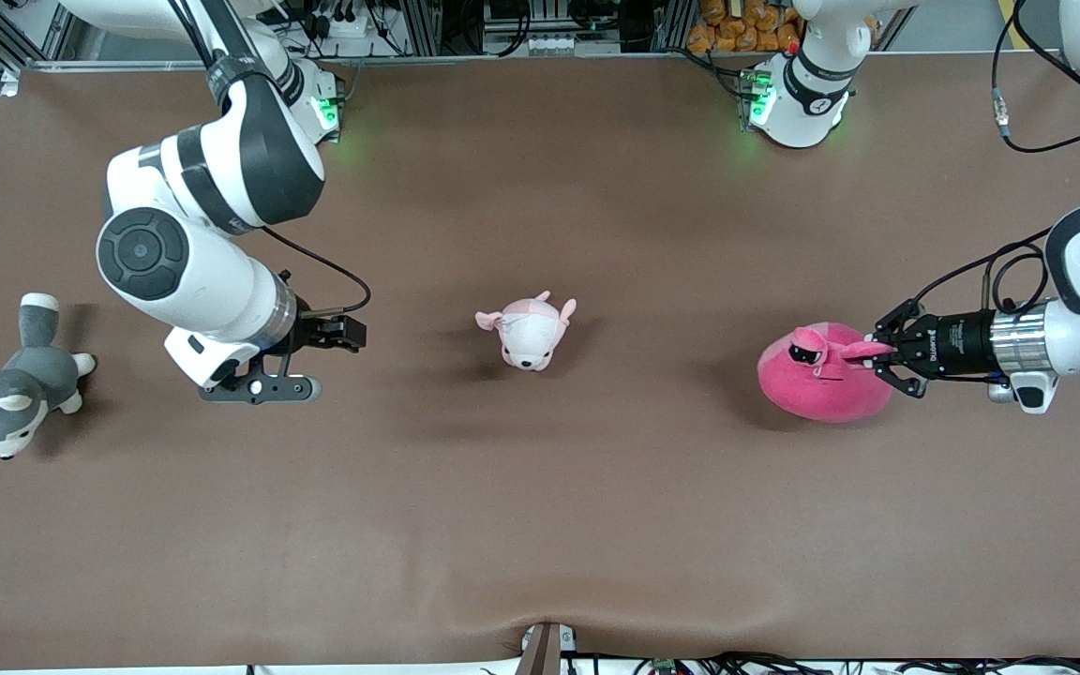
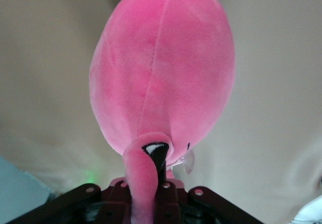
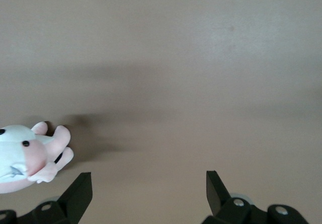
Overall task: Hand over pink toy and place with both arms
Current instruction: 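Lift the pink plush with the left gripper while the right gripper approaches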
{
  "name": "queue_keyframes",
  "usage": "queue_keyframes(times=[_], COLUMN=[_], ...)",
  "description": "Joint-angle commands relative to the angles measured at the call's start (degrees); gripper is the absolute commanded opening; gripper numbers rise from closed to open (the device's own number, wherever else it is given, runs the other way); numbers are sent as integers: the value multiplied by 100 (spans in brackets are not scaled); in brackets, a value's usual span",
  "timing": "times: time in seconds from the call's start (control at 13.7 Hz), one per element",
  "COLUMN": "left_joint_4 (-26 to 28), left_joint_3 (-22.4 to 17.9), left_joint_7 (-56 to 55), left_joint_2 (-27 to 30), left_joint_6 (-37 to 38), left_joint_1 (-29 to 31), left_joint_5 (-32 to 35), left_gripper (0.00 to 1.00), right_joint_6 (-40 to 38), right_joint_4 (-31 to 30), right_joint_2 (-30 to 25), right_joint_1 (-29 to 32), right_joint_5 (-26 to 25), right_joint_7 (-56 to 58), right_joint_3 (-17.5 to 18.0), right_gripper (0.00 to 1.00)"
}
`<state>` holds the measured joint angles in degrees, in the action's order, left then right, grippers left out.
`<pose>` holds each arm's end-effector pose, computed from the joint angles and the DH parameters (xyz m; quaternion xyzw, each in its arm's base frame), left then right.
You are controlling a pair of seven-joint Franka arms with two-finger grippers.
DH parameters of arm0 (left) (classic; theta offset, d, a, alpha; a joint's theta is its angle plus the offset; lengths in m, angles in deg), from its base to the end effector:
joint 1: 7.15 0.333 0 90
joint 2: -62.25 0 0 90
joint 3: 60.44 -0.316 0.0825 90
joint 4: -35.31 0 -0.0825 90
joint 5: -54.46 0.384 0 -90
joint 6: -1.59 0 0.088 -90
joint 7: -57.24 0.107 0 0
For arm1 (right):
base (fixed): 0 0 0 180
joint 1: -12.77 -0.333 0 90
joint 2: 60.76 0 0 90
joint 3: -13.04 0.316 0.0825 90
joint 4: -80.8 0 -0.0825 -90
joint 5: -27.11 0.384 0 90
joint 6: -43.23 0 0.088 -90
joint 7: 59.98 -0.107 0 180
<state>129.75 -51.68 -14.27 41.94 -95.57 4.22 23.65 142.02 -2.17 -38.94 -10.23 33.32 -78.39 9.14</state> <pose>0.6288 -0.0106 0.4034 0.7105 0.6282 -0.2797 0.1493 0.6208 0.2324 0.4626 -0.9978 0.0033 0.0620 0.0215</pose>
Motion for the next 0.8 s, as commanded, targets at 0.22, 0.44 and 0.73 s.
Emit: queue_keyframes(times=[0.22, 0.44, 0.73], left_joint_4=[-1137, -1226, -1516], left_joint_3=[484, 906, 1670], left_joint_7=[-871, -1478, -2619], left_joint_2=[194, 299, 256], left_joint_6=[882, 927, 542], left_joint_1=[-4, -38, -65], left_joint_5=[-83, -74, -144], left_gripper=[0, 0, 0], right_joint_6=[-70, -27, 114], right_joint_4=[123, 123, 132], right_joint_2=[147, 173, 243], right_joint_1=[340, 209, 103], right_joint_5=[2283, 3287, 4272], right_joint_7=[-233, -1003, -2243], right_joint_3=[-23, -15, -14], right_gripper=[100, 100, 100])
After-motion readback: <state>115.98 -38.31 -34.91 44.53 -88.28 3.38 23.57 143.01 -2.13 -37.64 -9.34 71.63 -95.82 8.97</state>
